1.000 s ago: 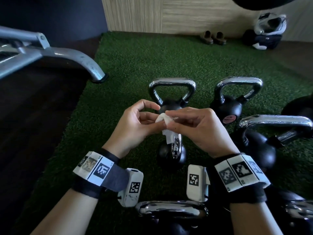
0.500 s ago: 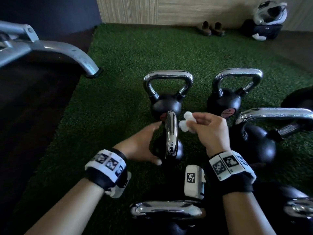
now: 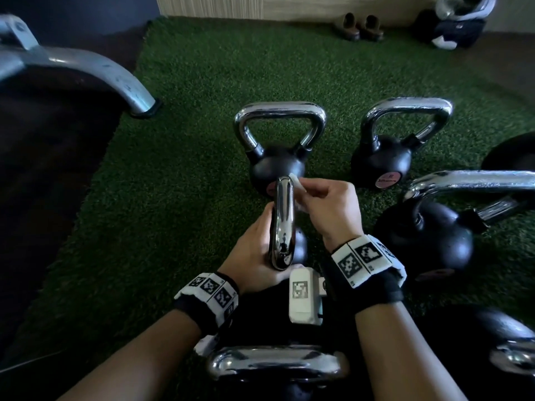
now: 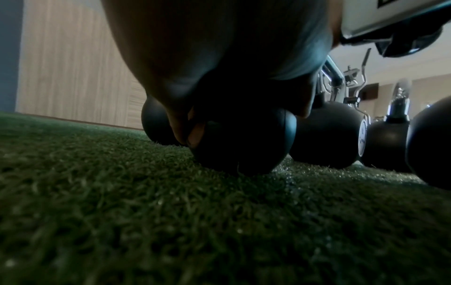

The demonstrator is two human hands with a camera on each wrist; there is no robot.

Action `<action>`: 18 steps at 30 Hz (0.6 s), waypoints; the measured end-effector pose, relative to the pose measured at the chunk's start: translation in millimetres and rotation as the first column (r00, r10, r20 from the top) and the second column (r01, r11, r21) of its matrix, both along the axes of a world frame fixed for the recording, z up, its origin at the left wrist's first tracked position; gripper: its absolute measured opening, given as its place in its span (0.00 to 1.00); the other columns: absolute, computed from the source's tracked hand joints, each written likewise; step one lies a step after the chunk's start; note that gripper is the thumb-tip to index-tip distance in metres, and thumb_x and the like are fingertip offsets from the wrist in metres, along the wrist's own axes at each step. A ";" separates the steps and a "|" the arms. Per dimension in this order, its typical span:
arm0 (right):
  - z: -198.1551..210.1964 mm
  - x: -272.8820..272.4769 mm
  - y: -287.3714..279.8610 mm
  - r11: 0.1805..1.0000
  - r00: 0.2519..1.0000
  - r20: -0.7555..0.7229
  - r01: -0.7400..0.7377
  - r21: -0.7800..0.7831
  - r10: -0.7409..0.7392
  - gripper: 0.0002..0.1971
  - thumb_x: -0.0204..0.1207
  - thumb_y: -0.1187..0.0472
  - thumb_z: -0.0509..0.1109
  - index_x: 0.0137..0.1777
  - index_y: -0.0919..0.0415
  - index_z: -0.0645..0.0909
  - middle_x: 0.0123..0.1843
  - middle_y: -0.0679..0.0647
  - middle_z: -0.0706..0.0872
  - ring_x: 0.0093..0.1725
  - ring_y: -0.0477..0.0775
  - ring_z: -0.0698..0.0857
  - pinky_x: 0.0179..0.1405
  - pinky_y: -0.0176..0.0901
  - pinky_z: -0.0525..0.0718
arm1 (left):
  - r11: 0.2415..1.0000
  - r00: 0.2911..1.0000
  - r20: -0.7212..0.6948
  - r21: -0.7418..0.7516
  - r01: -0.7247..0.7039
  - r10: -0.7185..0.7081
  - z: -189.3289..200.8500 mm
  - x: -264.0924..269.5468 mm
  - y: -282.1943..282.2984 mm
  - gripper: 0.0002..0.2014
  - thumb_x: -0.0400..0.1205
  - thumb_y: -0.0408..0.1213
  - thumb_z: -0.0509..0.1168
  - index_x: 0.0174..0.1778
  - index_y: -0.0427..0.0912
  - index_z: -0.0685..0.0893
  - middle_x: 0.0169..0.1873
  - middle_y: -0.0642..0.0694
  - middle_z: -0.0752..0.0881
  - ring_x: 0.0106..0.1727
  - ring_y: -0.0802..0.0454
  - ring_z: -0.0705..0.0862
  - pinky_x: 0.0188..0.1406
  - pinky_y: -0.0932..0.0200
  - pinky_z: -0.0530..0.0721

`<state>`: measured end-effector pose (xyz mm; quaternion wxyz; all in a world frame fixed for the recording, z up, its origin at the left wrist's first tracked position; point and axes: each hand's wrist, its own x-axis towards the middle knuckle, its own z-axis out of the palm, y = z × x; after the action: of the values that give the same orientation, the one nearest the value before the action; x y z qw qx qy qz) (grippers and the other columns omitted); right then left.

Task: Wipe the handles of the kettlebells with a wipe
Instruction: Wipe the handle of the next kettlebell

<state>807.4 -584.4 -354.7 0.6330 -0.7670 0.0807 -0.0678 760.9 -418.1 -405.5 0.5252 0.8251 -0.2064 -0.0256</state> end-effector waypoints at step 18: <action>15.9 -1.8 1.3 0.989 0.961 0.269 -0.031 -0.144 0.069 0.11 0.78 0.64 0.79 0.59 0.57 0.93 0.47 0.48 0.92 0.47 0.46 0.91 0.52 0.43 0.89 | 0.997 0.998 -0.064 0.077 0.014 -0.009 3.3 9.2 9.5 0.45 0.66 0.42 0.88 0.78 0.48 0.73 0.56 0.82 0.82 0.59 0.82 0.81 0.58 0.85 0.72</action>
<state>805.6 -583.1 -338.8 0.5849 -0.7940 -0.0317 -0.1624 770.1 -408.5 -402.2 0.4990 0.8424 -0.1932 -0.0627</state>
